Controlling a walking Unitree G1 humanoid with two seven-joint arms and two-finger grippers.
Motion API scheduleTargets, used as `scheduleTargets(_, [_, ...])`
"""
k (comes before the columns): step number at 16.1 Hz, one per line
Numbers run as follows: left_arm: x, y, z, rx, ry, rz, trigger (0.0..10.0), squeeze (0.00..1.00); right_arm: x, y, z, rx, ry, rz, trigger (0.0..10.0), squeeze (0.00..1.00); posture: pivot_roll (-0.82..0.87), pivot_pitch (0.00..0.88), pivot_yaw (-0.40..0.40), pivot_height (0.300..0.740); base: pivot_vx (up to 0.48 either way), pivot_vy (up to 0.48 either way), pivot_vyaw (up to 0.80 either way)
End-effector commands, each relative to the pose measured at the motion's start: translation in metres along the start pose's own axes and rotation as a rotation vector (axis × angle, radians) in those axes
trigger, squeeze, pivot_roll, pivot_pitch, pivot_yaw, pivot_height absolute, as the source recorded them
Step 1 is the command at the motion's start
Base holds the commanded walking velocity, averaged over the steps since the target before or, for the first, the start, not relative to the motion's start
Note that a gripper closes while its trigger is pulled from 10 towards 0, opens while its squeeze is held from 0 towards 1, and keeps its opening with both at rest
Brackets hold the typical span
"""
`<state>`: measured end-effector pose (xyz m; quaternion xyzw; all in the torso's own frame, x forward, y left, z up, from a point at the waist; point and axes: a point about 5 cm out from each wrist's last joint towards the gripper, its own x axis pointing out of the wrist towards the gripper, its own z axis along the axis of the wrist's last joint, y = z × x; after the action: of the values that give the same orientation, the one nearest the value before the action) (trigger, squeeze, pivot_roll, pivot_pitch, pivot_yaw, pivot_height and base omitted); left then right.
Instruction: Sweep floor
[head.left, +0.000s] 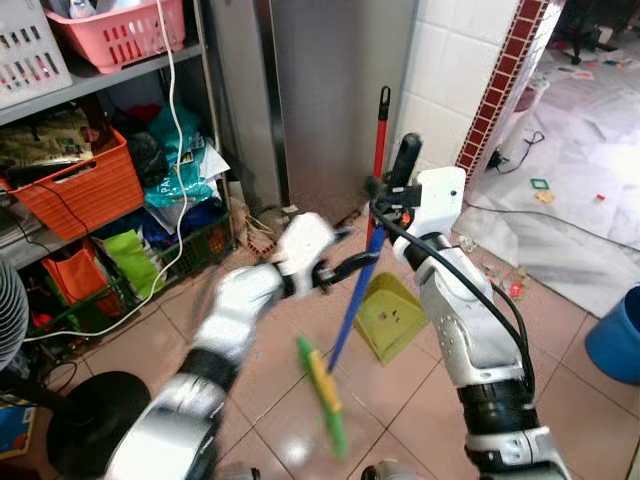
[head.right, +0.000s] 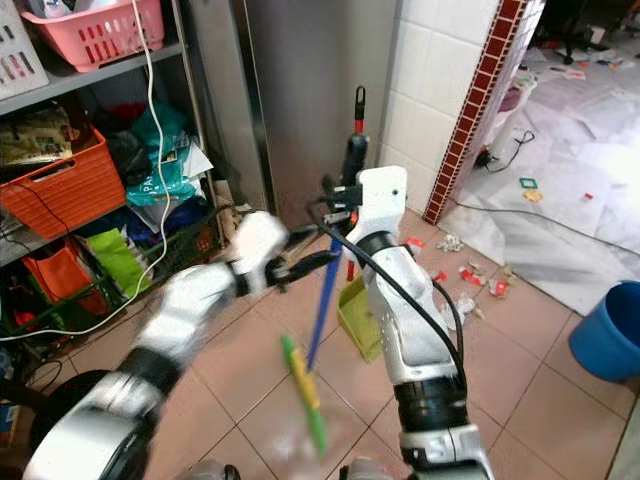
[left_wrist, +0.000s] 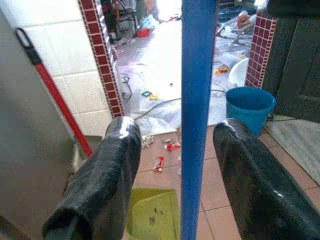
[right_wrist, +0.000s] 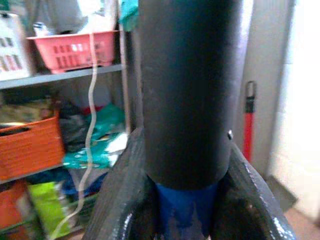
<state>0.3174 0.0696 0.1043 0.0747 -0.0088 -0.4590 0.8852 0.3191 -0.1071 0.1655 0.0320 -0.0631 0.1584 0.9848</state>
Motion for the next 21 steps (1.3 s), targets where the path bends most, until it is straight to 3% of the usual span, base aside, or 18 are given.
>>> scheduleTargets(1, [0.0,0.001,0.011,0.026,-0.025,-0.015,10.0,1.0,0.005,0.002,0.01,-0.02,-0.054,0.002,0.0,0.0,-0.1,0.0,0.034,0.74,0.0,0.0,0.0])
scheduleTargets(2, [-0.017,-0.003,0.017,0.019,-0.044,0.021,10.0,1.0,0.004,0.0,0.007,-0.084,-0.065,-0.019,0.0,0.0,-0.09,0.0,0.03,0.74,0.0,0.0,0.0])
scheduleTargets(3, [-0.024,-0.004,0.017,0.012,-0.049,0.045,10.0,1.0,0.004,-0.001,0.006,-0.104,-0.069,-0.025,0.0,0.0,-0.09,0.0,0.035,0.74,0.0,0.0,0.0])
scheduleTargets(5, [-0.062,-0.006,0.005,-0.063,-0.034,0.243,10.0,1.0,-0.001,-0.007,0.0,-0.209,-0.068,-0.013,0.0,0.0,-0.09,0.0,0.064,0.74,0.0,0.0,0.0])
scheduleTargets(7, [-0.091,-0.001,-0.002,-0.143,-0.04,0.48,10.0,1.0,-0.012,-0.016,-0.008,-0.306,-0.061,0.022,0.0,0.0,-0.09,0.0,0.087,0.74,0.0,0.0,0.0])
scheduleTargets(9, [-0.11,0.0,-0.004,-0.207,-0.028,0.635,10.0,1.0,-0.019,-0.025,-0.019,-0.336,-0.043,-0.003,0.0,0.0,-0.07,0.0,0.053,0.74,0.0,0.0,0.0])
scheduleTargets(11, [-0.117,0.004,-0.005,-0.177,-0.016,0.742,10.0,1.0,-0.018,-0.037,-0.024,-0.262,-0.012,-0.13,0.0,0.0,-0.02,0.0,-0.01,0.74,0.0,0.0,0.0])
scheduleTargets(12, [-0.118,0.006,-0.004,-0.165,-0.006,0.775,10.0,1.0,-0.019,-0.039,-0.025,-0.253,-0.008,-0.155,0.0,0.0,-0.02,0.0,-0.01,0.74,0.0,0.0,0.0])
scheduleTargets(14, [-0.118,0.011,0.005,-0.134,0.003,0.849,10.0,1.0,-0.026,-0.055,-0.034,-0.158,0.03,-0.363,0.0,0.0,-0.04,0.0,-0.025,0.74,0.0,0.0,0.0])
scheduleTargets(15, [-0.119,0.011,0.008,-0.128,0.018,0.863,10.0,1.0,-0.029,-0.057,-0.035,-0.135,0.026,-0.398,0.0,0.0,-0.04,0.0,-0.022,0.74,0.0,0.0,0.0])
scheduleTargets(16, [-0.119,0.01,0.008,-0.136,0.02,0.861,10.0,0.0,-0.031,-0.057,-0.032,-0.144,0.021,-0.4,4.7,0.0,-0.08,0.0,0.0,0.74,0.0,0.0,0.0])
scheduleTargets(17, [-0.12,0.008,0.008,-0.149,0.017,0.861,10.0,0.0,-0.035,-0.059,-0.033,-0.158,0.05,-0.405,10.0,0.0,-0.08,0.0,0.002,0.74,0.0,0.0,0.0])
scheduleTargets(21, [-0.117,0.007,0.006,-0.239,0.012,0.872,10.0,0.0,-0.053,-0.07,-0.038,-0.133,0.057,-0.454,10.0,0.0,-0.11,0.0,0.042,0.74,0.0,0.0,0.0])
